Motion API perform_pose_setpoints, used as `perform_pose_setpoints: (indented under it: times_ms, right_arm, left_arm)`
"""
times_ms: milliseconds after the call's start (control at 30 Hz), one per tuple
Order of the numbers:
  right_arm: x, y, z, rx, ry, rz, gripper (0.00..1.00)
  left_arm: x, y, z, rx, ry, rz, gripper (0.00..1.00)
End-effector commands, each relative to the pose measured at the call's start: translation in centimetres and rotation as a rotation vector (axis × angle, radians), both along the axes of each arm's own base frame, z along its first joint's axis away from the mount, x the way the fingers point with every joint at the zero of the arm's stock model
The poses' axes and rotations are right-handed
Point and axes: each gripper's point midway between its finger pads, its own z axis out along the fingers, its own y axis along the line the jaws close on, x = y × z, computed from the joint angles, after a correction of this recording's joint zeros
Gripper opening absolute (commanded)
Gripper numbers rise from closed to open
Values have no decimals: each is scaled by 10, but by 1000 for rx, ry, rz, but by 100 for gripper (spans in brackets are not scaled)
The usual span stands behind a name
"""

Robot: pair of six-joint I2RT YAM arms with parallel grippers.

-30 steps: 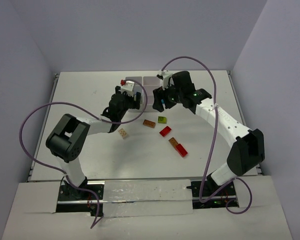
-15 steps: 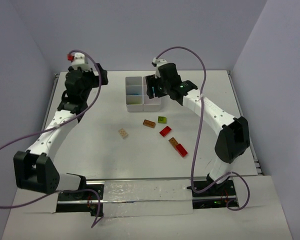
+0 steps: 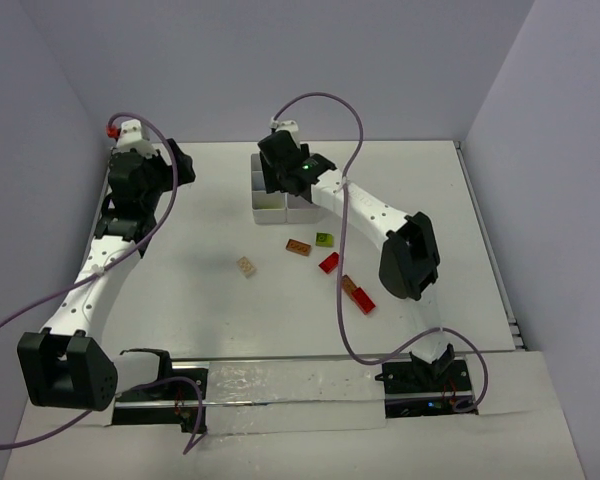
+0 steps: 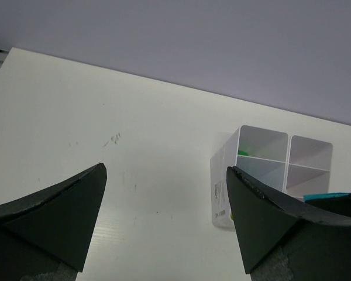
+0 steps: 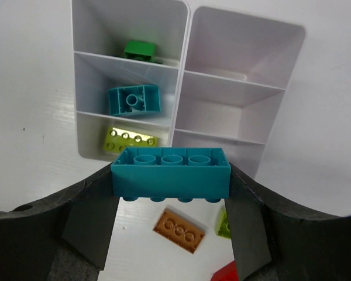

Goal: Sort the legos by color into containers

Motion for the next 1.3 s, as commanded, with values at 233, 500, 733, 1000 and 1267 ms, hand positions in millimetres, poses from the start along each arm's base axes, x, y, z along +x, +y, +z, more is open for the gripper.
perform_pose_setpoints:
  times_ms: [233,500,733,1000,1267]
  right_arm:
    - [26,16,-7,-23,-58,-77,6]
    - [35,30,-9,-7,-82,-41,8]
    - [36,44,-26,-7,-63,-20,10]
    - [41,50,-29,13,-73,-8,25]
    - [42,56,-32,28,-69,16,33]
  left_arm:
    - [-7,4,-6,-55,29,6,94]
    - [-7,3,-8,-82,54,4,95]
    - [-7,4,-11,-93,58,8,95]
    - [-8,6,-13,-94,61,9,95]
    - [-8,7,-14,-92,65,11,95]
